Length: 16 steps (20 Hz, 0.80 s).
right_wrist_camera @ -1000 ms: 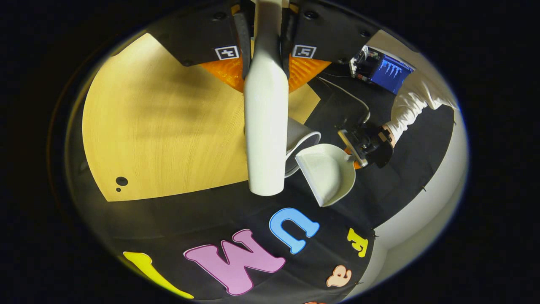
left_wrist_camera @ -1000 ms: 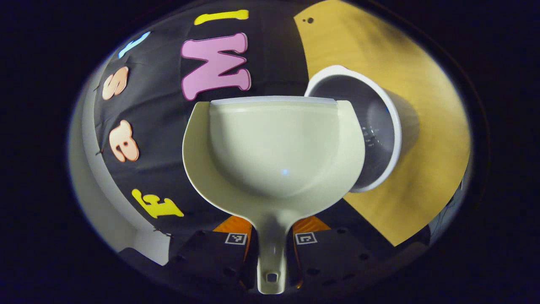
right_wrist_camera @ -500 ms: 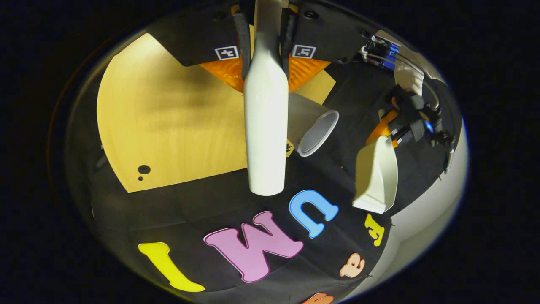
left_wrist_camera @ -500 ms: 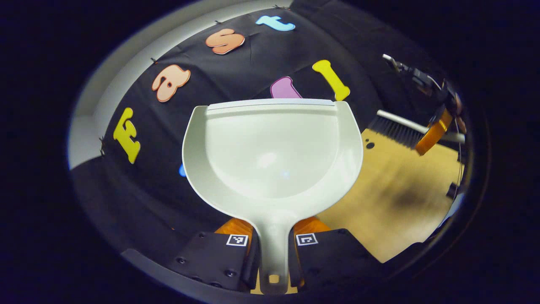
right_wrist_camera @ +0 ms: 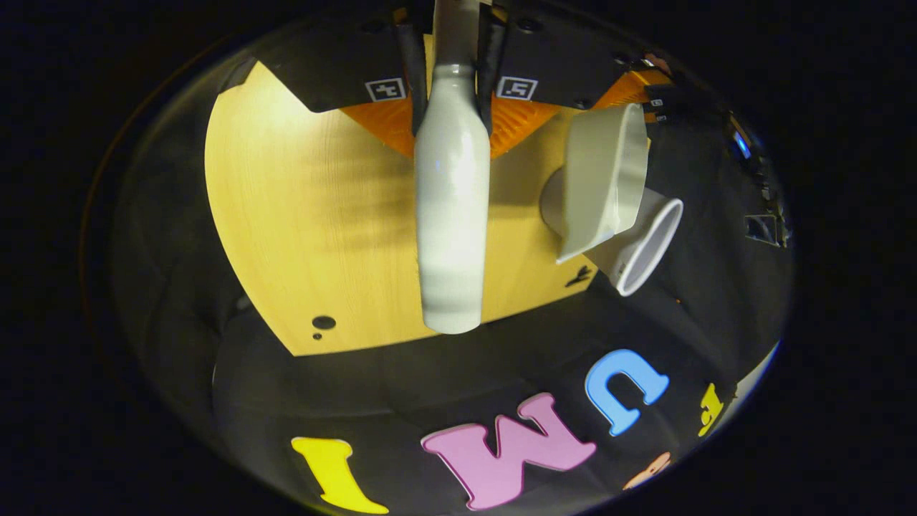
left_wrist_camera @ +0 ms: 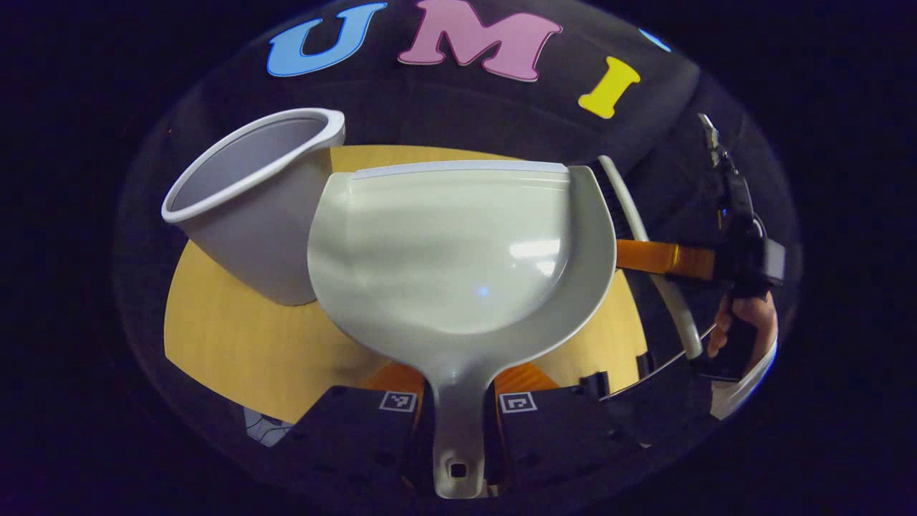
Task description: Pick up the small broom and dustpan from the desktop, sweep the trash into the dustpan with the broom, and then empty the trash into the garbage bin.
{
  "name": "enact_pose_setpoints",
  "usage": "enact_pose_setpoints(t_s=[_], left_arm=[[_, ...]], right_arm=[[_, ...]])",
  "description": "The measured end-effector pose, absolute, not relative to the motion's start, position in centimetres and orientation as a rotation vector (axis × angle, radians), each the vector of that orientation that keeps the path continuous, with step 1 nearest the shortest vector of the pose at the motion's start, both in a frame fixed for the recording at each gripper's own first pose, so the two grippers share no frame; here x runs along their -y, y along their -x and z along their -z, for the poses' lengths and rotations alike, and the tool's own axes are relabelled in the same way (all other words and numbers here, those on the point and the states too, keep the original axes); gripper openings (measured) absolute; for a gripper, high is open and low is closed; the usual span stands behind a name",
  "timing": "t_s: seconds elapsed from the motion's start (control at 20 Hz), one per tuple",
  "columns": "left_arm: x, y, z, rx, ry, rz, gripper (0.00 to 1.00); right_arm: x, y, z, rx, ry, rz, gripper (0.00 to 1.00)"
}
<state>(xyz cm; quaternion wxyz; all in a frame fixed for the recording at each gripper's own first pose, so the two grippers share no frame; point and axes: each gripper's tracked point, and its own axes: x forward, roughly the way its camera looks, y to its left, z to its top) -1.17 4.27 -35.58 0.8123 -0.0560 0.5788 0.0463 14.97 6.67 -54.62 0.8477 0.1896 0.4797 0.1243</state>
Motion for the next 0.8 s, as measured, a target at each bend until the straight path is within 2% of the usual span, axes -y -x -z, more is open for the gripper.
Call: enact_pose_setpoints(t_s=[0.15,0.3,0.65,0.7,0.75,0.8], left_arm=[[-3.5,3.2,38.1,-1.374,0.128,-0.120,0.25],[-4.0,2.3,36.6,-1.432,0.150,-0.151,0.26],[-4.1,0.8,34.8,-1.550,0.116,-0.191,0.27],[-4.2,0.7,35.1,-1.540,0.095,-0.194,0.25],[-4.3,0.8,35.1,-1.543,0.071,-0.194,0.26],[-4.3,1.2,35.1,-1.566,0.049,-0.193,0.27]], right_arm=[[-7.7,-12.6,60.2,-1.169,-0.354,-0.227,0.32],[-8.2,-11.8,62.7,-1.271,-0.320,-0.189,0.33],[-9.4,-9.8,67.4,-1.439,-0.281,-0.106,0.32],[-9.5,-9.7,67.8,-1.449,-0.274,-0.097,0.37],[-9.3,-9.6,68.3,-1.462,-0.257,-0.091,0.32],[-9.2,-9.4,68.9,-1.482,-0.249,-0.082,0.32]])
